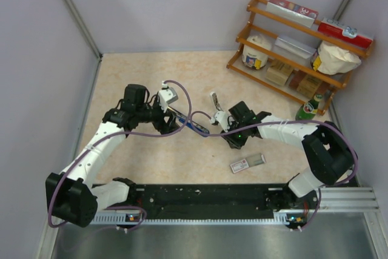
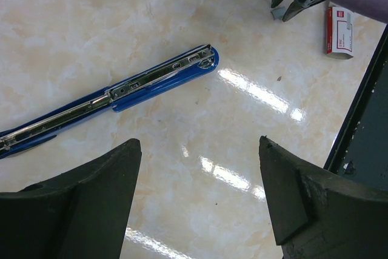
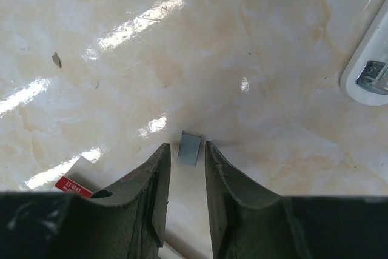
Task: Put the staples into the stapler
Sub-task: Pick up the staple from the center of the board.
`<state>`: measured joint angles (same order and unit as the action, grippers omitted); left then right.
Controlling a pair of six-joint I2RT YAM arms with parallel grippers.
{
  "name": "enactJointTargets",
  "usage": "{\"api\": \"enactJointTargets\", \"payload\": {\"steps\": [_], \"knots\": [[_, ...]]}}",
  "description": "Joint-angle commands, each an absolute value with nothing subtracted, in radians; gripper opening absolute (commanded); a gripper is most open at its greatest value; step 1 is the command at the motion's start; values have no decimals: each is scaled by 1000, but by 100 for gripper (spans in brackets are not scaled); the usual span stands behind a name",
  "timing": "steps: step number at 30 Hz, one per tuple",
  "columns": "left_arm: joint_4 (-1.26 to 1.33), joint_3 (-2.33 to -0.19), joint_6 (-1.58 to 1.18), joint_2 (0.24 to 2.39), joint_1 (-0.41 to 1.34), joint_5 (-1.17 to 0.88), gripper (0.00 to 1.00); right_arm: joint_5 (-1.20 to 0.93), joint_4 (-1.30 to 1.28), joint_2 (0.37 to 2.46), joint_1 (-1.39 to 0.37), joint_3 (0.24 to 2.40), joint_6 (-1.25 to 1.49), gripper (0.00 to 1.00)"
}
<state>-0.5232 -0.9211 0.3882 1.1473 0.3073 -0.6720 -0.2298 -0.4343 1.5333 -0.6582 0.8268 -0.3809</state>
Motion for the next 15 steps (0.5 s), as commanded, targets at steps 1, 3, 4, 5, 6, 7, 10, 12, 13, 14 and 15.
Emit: {"api": "enactJointTargets", "payload": {"steps": [1, 3, 4, 5, 6, 7, 10, 12, 13, 14, 15], "knots": [[-486, -911, 390, 1126, 301, -701, 83, -229, -407, 1545, -658, 873, -357, 30], [-486, -911, 391, 1127, 301, -701, 83, -227, -403, 1551, -658, 876, -354, 30], [-486, -913, 390, 1127, 301, -701, 83, -227, -402, 1552, -658, 876, -353, 30], [-486, -911, 391, 1129, 301, -701, 83, -227, -399, 1552, -658, 877, -351, 30], [-486, -911, 390, 1129, 301, -701, 83, -226, -397, 1555, -658, 879, -350, 30], [-486, -911, 390, 1129, 301, -701, 83, -222, -394, 1558, -658, 880, -348, 30], [-485, -913, 390, 1131, 301, -701, 83, -218, -388, 1568, -661, 884, -345, 30], [-485, -911, 390, 1131, 301, -703, 83, -210, -388, 1574, -664, 887, -347, 30], [-486, -913, 391, 1131, 301, -703, 83, -209, -390, 1575, -664, 887, -345, 30], [-486, -911, 390, 1129, 301, -701, 83, -207, -387, 1574, -666, 885, -347, 29], [-486, -911, 391, 1129, 301, -703, 83, -207, -388, 1574, -666, 885, -348, 29]]}}
